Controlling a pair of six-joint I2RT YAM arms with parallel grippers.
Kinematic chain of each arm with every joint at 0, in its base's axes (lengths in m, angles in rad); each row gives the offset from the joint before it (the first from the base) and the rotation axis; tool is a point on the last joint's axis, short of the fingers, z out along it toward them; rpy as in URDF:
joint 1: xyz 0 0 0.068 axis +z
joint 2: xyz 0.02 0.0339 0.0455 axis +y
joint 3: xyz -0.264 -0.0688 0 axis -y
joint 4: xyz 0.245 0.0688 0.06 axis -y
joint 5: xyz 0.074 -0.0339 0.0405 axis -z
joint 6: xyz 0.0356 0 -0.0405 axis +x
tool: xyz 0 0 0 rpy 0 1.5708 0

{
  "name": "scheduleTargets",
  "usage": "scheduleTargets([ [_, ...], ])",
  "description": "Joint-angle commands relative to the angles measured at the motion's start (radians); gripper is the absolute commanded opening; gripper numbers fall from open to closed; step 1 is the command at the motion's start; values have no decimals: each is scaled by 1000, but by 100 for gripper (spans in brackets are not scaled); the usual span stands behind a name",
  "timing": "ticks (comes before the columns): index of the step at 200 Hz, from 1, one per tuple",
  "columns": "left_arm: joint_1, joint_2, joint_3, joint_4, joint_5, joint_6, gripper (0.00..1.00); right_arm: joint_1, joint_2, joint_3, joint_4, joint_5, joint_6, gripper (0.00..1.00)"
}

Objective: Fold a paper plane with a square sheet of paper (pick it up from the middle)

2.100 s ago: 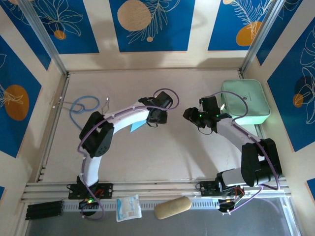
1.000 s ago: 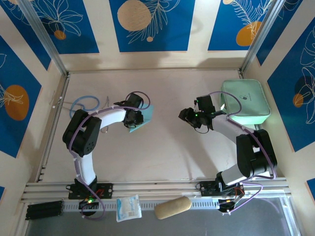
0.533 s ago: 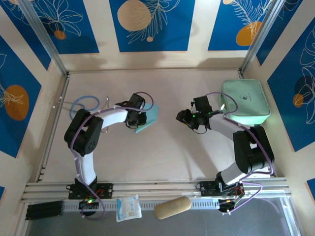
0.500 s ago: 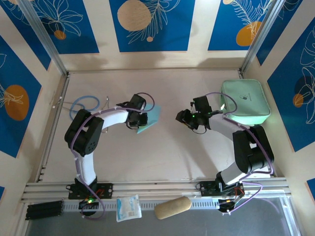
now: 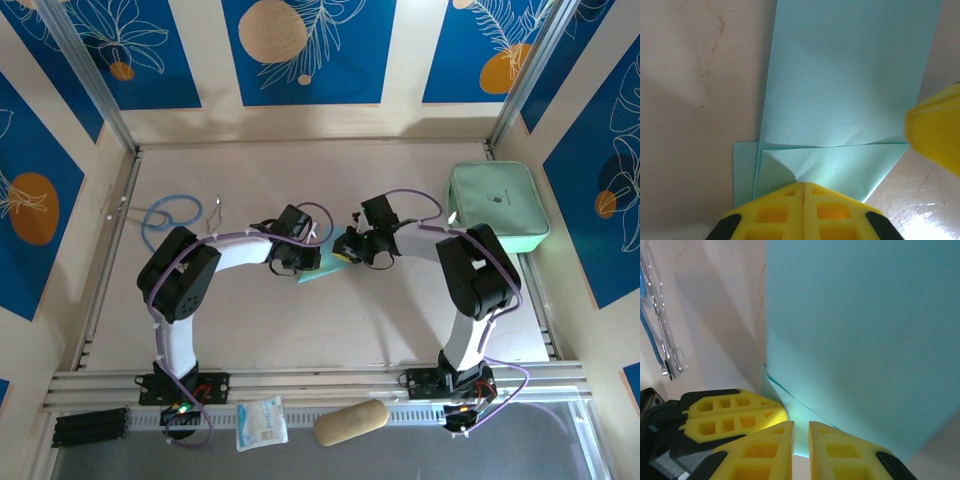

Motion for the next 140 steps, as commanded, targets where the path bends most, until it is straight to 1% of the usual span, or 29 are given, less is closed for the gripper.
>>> scheduleTargets([
  [1,1,-27,-23,13,11,-11,7,12,26,28,-4,-65,8,14],
  [36,2,-64,-38,49,-7,-60,8,28,67,36,-47,-58,7,13],
  [60,2,-117,-63,61,-35,-98,15,32,87,37,-89,-23,12,13],
  [76,2,-160,-99,67,-66,-128,16,30,96,39,-118,13,20,13],
  [108,1,-188,-184,118,-52,-202,16,30,101,45,-137,38,41,13],
  [140,2,-137,-166,133,-54,-234,13,29,103,51,-124,23,53,13],
])
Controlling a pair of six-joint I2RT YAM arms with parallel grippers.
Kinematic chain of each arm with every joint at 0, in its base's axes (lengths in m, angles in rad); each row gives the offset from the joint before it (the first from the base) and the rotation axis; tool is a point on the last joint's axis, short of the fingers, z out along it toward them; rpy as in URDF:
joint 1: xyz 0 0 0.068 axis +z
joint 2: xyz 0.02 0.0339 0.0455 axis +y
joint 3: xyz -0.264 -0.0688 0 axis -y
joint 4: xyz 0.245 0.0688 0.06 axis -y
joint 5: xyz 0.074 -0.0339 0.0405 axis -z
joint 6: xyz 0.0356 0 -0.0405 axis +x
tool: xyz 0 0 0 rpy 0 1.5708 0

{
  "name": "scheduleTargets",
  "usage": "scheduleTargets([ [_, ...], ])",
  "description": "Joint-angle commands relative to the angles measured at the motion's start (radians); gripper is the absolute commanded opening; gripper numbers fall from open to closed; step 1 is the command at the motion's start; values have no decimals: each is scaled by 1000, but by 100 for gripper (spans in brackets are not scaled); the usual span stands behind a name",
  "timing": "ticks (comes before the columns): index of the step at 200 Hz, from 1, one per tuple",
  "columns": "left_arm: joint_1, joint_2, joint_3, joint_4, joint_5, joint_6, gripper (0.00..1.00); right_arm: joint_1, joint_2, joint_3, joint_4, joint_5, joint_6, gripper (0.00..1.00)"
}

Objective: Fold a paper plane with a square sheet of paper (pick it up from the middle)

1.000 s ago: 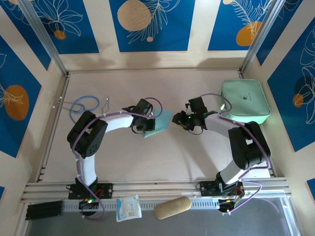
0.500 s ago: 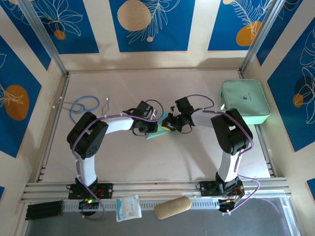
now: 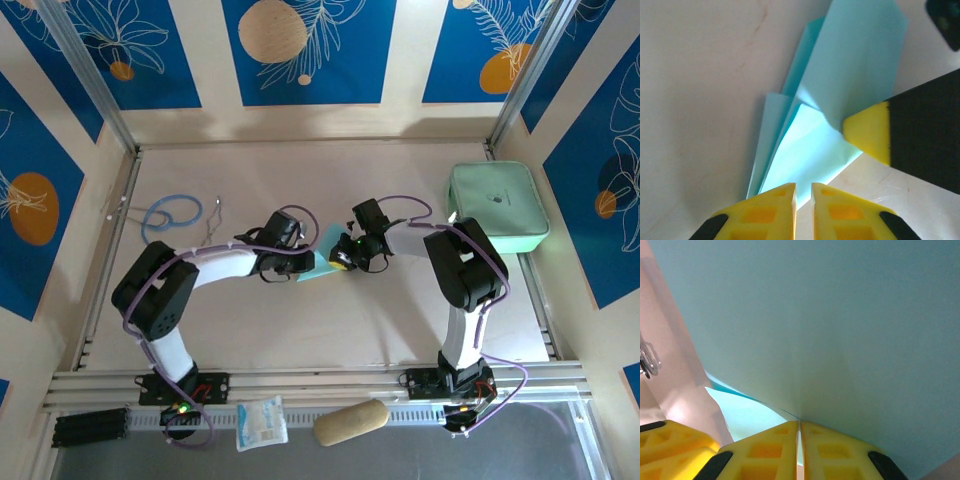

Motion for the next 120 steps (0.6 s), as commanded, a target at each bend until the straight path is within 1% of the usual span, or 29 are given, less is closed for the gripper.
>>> scheduleTargets([
  [1,2,32,4,34,-14,-49,13,3,29,12,-50,20,23,13],
  [34,2,82,40,6,-70,-72,9,-1,1,15,-27,-4,27,14],
  [61,1,108,47,-25,-89,-109,5,-13,-73,8,4,-15,50,18],
  [70,1,112,46,-37,-87,-129,4,-17,-107,-1,1,11,66,20],
  [95,1,121,32,-44,-60,-211,4,-30,-190,-44,-77,147,145,36],
  [111,0,123,29,-49,-52,-250,4,-40,-229,-95,-88,198,209,41],
  [120,1,120,30,-57,-52,-264,4,-41,-246,-119,-88,213,238,42],
])
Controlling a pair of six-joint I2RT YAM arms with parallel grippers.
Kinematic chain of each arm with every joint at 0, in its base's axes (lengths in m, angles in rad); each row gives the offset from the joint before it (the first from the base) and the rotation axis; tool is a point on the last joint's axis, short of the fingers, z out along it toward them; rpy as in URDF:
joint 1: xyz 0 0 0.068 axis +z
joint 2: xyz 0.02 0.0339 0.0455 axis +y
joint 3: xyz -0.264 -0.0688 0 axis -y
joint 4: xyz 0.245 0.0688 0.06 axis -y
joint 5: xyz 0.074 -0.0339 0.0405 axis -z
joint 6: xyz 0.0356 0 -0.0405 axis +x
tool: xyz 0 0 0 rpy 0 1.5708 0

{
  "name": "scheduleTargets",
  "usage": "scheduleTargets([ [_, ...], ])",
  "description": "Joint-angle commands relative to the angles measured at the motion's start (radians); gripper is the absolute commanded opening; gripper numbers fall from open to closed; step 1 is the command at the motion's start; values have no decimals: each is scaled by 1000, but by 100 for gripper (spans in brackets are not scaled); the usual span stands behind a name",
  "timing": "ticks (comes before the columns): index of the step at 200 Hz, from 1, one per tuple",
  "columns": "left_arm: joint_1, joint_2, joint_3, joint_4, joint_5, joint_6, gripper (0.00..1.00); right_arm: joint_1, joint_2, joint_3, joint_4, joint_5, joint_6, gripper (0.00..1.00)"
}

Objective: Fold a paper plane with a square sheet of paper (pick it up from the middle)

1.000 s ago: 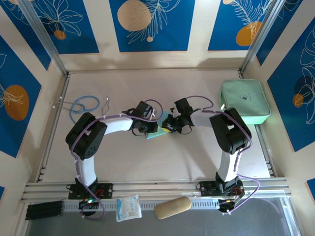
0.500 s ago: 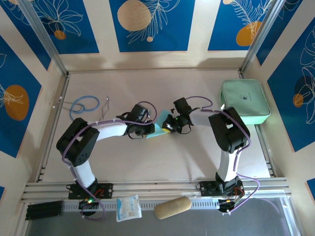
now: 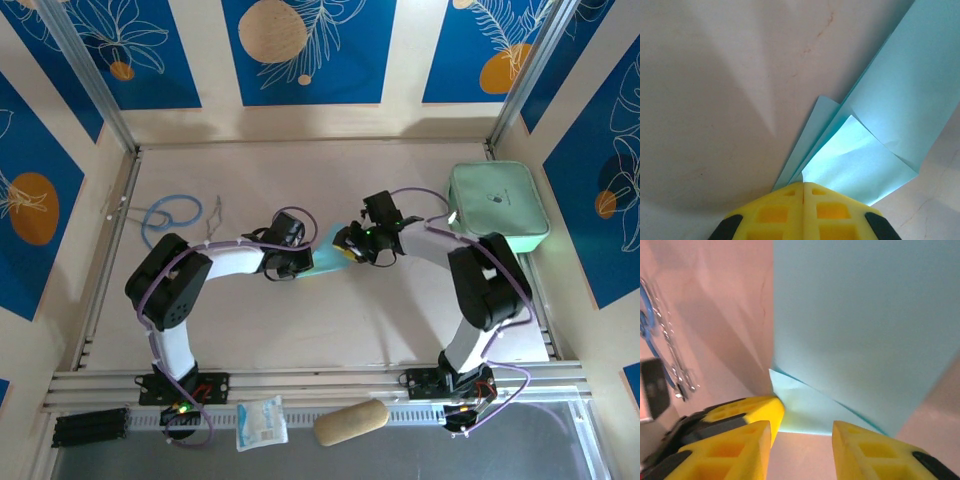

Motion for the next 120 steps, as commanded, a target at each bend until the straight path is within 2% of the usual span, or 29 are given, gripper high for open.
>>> scheduleTargets([
  [1,1,31,-5,-65,-1,-83,4,-11,-46,-72,-66,100,111,42],
  [58,-8,41,3,-62,37,-151,3,20,20,-54,-59,58,183,42],
  [120,-10,41,-2,-70,41,-155,2,36,78,-21,-34,41,175,34],
])
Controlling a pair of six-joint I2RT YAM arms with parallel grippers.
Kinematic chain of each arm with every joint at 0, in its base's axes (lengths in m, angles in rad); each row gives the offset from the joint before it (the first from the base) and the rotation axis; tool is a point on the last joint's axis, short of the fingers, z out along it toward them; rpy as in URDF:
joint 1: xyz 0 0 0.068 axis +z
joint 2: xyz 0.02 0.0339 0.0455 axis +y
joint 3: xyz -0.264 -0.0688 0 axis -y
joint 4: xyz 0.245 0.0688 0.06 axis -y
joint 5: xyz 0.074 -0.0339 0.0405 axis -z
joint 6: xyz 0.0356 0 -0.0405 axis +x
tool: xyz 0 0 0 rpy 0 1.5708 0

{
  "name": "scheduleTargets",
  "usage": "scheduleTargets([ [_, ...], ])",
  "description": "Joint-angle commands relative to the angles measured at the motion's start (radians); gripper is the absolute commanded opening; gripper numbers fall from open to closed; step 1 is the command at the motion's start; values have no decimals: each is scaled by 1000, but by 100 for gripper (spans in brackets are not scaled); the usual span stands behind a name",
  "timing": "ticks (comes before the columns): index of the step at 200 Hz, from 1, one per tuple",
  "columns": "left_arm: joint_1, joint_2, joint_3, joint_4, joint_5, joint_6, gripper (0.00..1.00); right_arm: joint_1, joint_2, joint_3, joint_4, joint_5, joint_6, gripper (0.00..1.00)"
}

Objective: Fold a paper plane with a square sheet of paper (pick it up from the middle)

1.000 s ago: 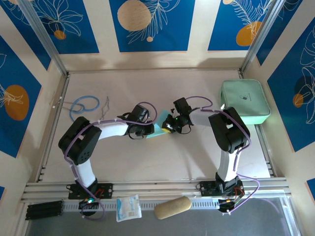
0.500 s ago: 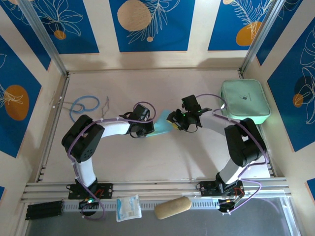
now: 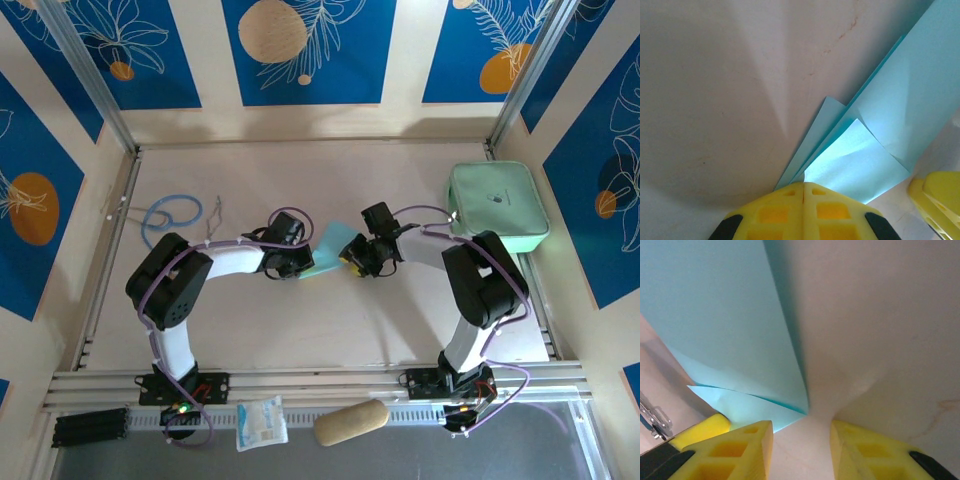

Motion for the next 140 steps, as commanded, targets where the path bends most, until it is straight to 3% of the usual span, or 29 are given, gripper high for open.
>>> scheduleTargets([
  [1,-8,36,-6,-70,19,-14,2,9,26,23,5,-24,4,33],
  [140,-10,39,-18,-64,25,-35,2,16,3,2,147,-50,-17,29],
])
